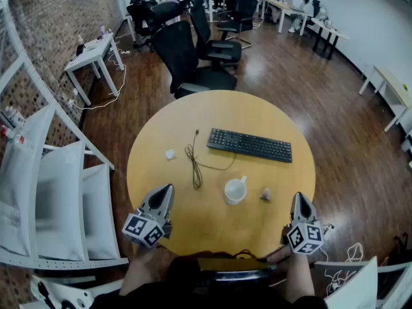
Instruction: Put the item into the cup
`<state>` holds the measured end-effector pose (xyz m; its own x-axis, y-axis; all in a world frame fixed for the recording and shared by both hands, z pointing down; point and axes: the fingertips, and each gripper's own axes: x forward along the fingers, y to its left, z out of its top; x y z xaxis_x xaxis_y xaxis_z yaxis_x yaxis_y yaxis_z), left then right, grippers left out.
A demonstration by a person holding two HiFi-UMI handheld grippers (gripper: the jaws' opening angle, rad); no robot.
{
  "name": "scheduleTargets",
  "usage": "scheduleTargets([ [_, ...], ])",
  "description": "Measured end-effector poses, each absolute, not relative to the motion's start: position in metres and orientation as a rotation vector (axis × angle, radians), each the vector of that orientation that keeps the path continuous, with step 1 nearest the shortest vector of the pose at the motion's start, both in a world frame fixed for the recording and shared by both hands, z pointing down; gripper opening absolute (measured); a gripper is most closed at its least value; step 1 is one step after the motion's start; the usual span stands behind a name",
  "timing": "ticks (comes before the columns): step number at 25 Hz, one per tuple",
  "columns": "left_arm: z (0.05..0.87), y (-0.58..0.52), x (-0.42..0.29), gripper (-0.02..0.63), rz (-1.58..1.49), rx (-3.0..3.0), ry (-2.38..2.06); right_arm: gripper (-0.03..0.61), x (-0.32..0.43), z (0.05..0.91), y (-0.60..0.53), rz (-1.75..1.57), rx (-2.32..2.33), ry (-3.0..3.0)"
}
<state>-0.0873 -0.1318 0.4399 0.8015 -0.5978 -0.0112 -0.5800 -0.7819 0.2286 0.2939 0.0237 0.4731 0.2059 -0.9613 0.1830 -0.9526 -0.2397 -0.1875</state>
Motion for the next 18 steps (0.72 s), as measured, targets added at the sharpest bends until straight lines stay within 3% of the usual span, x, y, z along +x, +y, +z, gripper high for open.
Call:
scheduleTargets([
  [6, 0.444, -0.140, -0.083, -0.008, -0.094, 2.763, -0.925, 0.016, 0.286, 0.486, 0.004, -0.480, -2.416, 1.986],
  [9, 0.448, -0.143, -0.080, -0.008, -0.072, 2.758, -0.923, 0.094, 0.281, 0.497, -0.007, -0.543, -2.389, 2.035],
  [18, 0.461, -0.153, -0.082, -0.008, -0.028, 2.715, -0.944, 0.094, 0.287, 0.529, -0.028, -0.658, -2.455, 2.115],
])
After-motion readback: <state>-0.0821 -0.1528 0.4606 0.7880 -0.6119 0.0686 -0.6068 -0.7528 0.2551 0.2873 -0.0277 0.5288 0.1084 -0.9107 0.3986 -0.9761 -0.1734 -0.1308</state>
